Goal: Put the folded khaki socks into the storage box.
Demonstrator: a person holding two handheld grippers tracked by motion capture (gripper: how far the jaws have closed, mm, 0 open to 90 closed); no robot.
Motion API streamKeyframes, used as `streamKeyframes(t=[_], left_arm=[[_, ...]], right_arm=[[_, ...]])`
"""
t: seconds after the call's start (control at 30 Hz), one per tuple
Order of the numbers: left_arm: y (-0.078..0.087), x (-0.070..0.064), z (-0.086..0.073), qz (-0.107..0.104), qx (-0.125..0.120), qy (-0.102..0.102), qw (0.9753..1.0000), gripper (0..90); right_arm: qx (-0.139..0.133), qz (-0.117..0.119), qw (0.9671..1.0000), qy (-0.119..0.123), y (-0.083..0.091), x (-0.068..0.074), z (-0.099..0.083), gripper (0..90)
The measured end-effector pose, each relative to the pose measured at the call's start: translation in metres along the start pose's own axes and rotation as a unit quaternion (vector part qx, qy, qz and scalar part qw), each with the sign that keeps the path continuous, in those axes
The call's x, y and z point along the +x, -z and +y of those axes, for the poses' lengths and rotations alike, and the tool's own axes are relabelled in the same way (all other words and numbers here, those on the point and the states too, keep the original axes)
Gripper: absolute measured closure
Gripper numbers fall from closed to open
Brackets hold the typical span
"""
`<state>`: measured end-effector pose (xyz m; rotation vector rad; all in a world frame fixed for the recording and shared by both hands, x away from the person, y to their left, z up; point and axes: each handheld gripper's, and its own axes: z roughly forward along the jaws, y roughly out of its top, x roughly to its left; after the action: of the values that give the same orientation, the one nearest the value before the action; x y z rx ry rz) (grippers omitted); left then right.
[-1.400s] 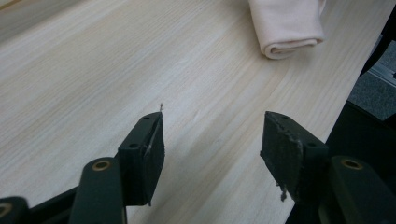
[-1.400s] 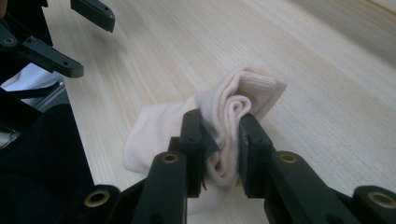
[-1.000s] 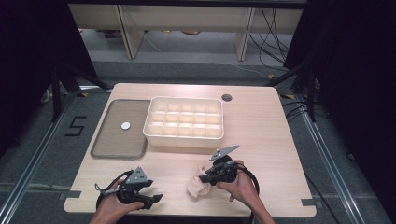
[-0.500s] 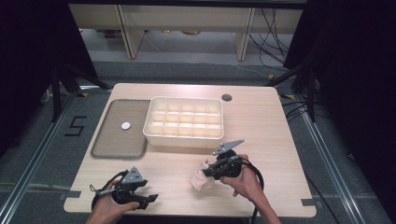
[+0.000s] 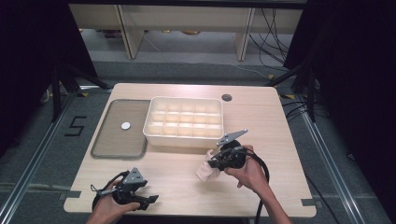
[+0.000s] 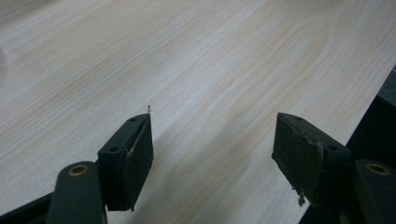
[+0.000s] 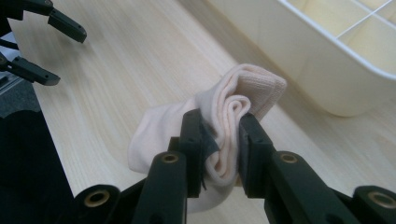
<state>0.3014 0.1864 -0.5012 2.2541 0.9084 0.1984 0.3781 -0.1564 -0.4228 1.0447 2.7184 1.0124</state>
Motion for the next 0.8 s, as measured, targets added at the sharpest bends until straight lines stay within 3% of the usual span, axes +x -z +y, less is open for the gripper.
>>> streamKeyframes(t=[0.03,0.07,0.13,0.17,0.43,0.47,0.5,0.6,0.67,0.73,0.8], left_arm=[[0.000,0.000,0.000,0.000,0.000,0.000,1.0000,28.2],[0.000,-0.001,0.000,-0.003,-0.004,0.006,1.0000,28.2],[0.000,-0.001,0.000,-0.003,-0.002,0.010,0.9999,28.1],[0.000,0.000,0.000,-0.001,-0.001,0.003,1.0000,28.1],[0.000,0.001,0.000,-0.003,0.005,-0.006,1.0000,28.0],[0.000,0.001,0.000,-0.003,0.004,-0.005,1.0000,28.1],[0.000,0.001,0.000,-0.004,0.004,-0.005,1.0000,28.0],[0.000,0.001,0.000,-0.003,0.005,-0.006,1.0000,28.1],[0.000,0.000,0.000,-0.003,0.005,-0.006,1.0000,28.1],[0.000,0.000,0.000,-0.004,0.005,-0.006,1.0000,28.1],[0.000,0.000,0.000,-0.004,0.005,-0.005,1.0000,28.1]], right_arm=[[-0.008,-0.004,0.9999,0.011,0.001,-0.003,0.002,75.2],[0.007,-0.011,0.9999,0.000,0.004,-0.002,0.003,75.2],[0.001,-0.005,1.0000,0.008,0.005,-0.004,0.006,75.2],[0.001,-0.011,0.9998,0.016,0.006,-0.005,0.008,75.2],[0.012,-0.021,0.9997,0.002,0.011,-0.008,0.014,75.1],[0.007,-0.021,0.9995,0.021,0.010,-0.010,0.015,75.2],[0.011,-0.022,0.9997,0.009,0.011,-0.009,0.015,75.1],[0.013,-0.022,0.9996,0.014,0.010,-0.010,0.017,75.2],[0.022,-0.033,0.9992,0.000,0.012,-0.009,0.018,75.1],[0.011,-0.033,0.9992,0.019,0.011,-0.012,0.019,75.1],[0.014,-0.030,0.9994,0.015,0.011,-0.012,0.020,75.1]])
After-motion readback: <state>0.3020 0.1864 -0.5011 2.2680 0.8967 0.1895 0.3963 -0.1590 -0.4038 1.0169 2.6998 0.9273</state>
